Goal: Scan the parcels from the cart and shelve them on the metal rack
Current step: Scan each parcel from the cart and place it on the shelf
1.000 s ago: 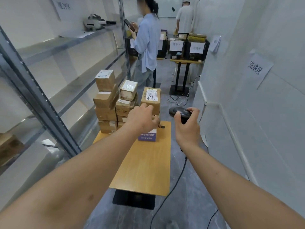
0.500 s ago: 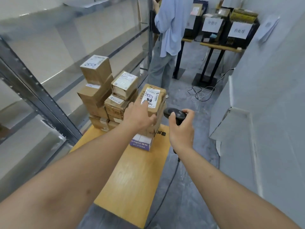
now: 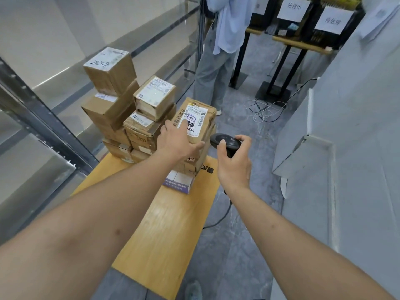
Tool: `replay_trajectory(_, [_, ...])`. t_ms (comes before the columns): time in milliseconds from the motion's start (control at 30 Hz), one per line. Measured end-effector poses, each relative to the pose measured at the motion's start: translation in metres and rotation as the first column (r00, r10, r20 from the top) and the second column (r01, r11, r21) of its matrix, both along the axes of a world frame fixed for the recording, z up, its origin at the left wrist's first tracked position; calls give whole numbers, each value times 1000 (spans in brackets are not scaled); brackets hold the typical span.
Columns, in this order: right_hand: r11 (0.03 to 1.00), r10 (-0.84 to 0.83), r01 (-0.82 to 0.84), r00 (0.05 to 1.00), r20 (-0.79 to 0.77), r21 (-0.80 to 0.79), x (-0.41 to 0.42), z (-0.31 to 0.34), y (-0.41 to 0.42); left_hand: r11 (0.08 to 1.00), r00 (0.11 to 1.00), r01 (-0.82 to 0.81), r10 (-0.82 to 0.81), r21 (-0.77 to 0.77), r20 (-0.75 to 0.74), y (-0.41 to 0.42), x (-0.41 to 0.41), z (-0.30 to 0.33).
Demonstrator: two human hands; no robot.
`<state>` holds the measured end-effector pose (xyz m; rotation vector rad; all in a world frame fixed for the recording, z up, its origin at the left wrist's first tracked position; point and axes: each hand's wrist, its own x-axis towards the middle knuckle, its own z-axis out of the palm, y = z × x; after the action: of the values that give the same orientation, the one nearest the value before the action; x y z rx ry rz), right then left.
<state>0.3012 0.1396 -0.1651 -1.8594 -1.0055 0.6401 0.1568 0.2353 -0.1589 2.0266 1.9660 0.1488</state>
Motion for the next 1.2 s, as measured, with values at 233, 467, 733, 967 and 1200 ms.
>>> replay_trajectory(233, [1000, 12, -12, 999, 38, -4, 3, 1, -10, 999, 998, 50, -51, 22, 42, -16, -3, 9])
replay_trajectory(467, [999, 23, -26, 997, 75, 38, -10, 17, -44, 983, 987, 156, -158, 93, 20, -54, -32, 25])
replay_trajectory(733, [990, 107, -120, 980, 168, 70, -50, 46, -114, 955, 971, 235, -238, 179, -7, -117, -83, 53])
replay_trajectory(967, [978, 150, -178, 961, 231, 106, -110, 69, -186, 925, 958, 284, -283, 253, -41, -189, -148, 70])
replay_trajectory(1200, [963, 233, -265, 917, 324, 57, -165, 82, -245, 904, 949, 314, -285, 289, -138, -251, -218, 86])
